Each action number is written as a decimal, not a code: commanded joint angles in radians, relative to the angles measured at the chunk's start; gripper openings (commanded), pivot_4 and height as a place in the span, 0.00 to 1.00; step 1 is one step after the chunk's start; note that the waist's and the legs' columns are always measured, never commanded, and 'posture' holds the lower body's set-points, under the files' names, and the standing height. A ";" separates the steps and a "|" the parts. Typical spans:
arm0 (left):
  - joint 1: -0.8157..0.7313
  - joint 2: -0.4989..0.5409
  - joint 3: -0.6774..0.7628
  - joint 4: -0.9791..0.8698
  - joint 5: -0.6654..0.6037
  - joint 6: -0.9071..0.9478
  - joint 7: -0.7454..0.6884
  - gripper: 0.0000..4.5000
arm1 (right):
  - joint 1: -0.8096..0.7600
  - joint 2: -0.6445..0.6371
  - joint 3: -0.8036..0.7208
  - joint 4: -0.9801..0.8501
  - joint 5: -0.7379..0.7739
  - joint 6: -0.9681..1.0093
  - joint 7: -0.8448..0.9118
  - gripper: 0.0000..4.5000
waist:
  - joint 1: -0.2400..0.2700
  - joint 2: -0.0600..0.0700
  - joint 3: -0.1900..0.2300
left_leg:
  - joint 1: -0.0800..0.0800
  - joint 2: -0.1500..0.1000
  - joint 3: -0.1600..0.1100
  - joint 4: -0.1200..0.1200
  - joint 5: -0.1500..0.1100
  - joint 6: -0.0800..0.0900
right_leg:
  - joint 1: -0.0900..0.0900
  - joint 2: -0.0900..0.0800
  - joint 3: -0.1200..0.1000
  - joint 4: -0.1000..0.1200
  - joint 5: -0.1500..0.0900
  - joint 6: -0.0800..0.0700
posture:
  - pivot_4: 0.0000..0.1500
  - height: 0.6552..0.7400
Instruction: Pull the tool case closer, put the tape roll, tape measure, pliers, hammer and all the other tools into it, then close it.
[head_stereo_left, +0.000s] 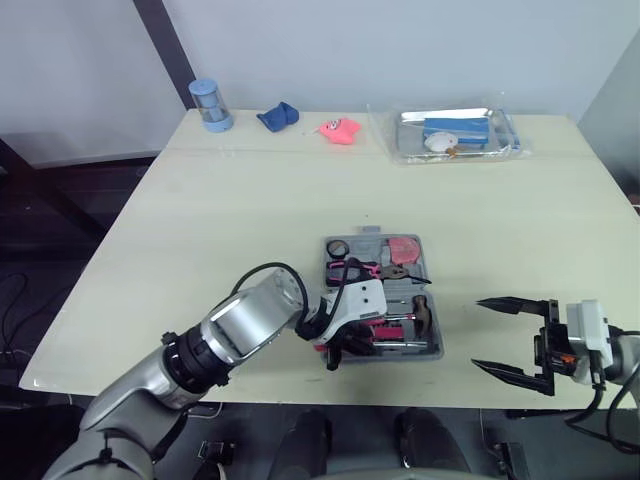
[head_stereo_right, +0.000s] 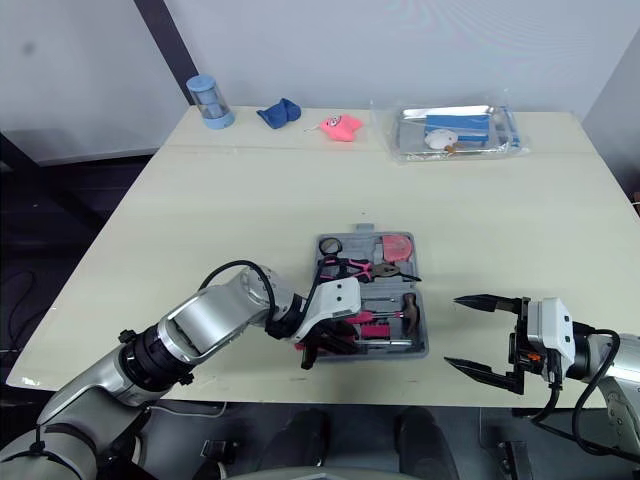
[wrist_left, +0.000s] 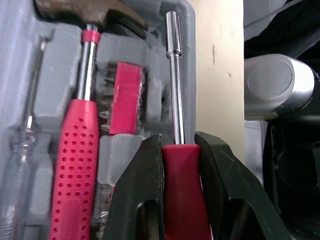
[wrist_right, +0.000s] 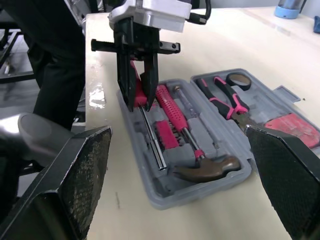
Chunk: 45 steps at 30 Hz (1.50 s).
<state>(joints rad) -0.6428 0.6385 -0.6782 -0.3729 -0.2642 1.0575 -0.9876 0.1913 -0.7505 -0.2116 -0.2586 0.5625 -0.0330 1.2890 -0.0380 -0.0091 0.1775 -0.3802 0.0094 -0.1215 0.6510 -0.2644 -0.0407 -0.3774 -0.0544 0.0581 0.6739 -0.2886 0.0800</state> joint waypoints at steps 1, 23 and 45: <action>-0.011 -0.025 -0.013 0.015 0.012 -0.014 0.010 0.12 | 0.002 -0.012 -0.028 -0.038 0.024 0.007 -0.003 1.00 | 0.000 0.000 0.000 | 0.000 0.000 0.000 0.000 0.000 0.000 | 0.000 0.000 0.000 0.000 0.000 0.000 | 1.00 1.00; -0.030 -0.101 -0.055 0.139 0.053 -0.089 -0.027 0.12 | 0.015 -0.008 -0.041 -0.063 0.018 0.009 -0.040 1.00 | 0.001 0.000 0.000 | 0.000 0.000 0.000 0.000 0.000 0.000 | 0.000 0.000 0.000 0.000 0.000 0.000 | 1.00 1.00; -0.027 -0.117 -0.057 0.144 0.067 -0.074 -0.023 0.72 | 0.025 0.002 -0.038 -0.063 0.010 -0.015 -0.061 1.00 | 0.001 0.000 0.000 | 0.000 0.000 0.000 0.001 0.000 0.000 | 0.000 0.000 0.000 0.001 0.000 0.000 | 1.00 1.00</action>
<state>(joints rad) -0.6646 0.5155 -0.7280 -0.2092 -0.2125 0.9775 -1.0194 0.2139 -0.7493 -0.2167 -0.2968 0.5606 -0.0289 1.2315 -0.0366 -0.0091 0.1774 -0.3799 0.0091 -0.1215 0.6517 -0.2643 -0.0408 -0.3771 -0.0546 0.0581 0.6748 -0.2886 0.0800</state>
